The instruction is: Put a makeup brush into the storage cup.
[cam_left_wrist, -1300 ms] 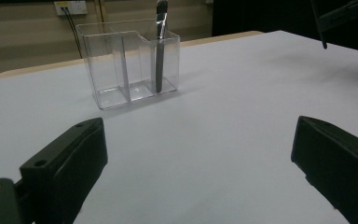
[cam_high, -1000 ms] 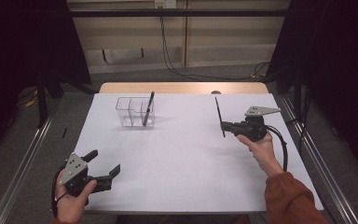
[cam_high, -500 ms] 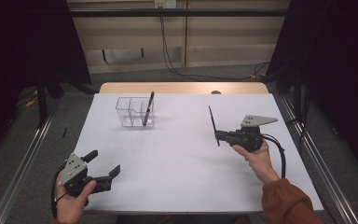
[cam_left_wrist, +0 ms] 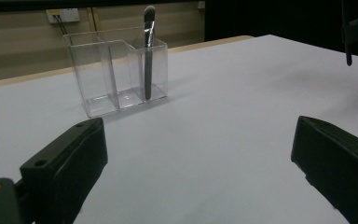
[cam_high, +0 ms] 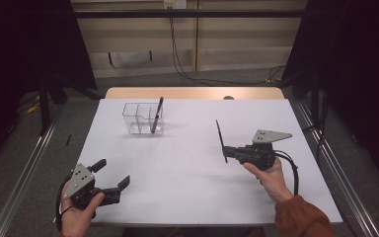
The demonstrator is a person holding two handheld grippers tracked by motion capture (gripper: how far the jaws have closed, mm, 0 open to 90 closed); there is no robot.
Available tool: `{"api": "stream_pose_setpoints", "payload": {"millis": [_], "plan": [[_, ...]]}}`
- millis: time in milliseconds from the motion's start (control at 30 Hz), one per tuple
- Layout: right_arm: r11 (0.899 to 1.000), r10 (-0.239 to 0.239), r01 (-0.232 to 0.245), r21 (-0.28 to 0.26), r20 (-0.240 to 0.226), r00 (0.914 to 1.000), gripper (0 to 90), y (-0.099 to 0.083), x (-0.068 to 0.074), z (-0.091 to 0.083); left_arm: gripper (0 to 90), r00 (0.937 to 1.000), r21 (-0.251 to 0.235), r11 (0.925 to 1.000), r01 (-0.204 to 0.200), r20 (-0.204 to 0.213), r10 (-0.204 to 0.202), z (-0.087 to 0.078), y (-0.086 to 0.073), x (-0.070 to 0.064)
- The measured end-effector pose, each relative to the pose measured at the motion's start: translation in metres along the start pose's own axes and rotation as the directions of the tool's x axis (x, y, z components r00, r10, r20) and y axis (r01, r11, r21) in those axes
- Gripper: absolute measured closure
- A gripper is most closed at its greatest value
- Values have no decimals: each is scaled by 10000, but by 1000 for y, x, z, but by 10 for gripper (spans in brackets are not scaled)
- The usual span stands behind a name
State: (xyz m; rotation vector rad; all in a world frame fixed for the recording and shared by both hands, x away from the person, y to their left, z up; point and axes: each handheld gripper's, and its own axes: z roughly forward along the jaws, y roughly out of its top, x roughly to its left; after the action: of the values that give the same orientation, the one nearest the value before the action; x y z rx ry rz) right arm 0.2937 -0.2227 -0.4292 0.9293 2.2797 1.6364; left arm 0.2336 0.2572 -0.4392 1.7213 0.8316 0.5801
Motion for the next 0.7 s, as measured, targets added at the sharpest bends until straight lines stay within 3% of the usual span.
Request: {"api": "stream_pose_setpoints", "payload": {"millis": [200, 267, 467, 700], "plan": [[9998, -178, 176, -96, -185, 9997, 870, 0, 15, 3, 35, 9999, -10, 9999, 105, 0, -105, -1, 0, -1], [9984, -524, 526, 198, -132, 9985, 870, -2, 22, 7, 35, 9998, -78, 9998, 184, 103, -183, -2, 2, -4], [9992, -362, 375, 144, -781, 9963, 870, -3, 34, 16, 30, 9988, -282, 9996, 74, 495, -60, -1, 8, -19], [9986, -471, 497, 207, -1082, 9930, 870, -3, 42, 23, 29, 9957, -172, 9998, 45, 922, -29, 4, 12, -27]]}}
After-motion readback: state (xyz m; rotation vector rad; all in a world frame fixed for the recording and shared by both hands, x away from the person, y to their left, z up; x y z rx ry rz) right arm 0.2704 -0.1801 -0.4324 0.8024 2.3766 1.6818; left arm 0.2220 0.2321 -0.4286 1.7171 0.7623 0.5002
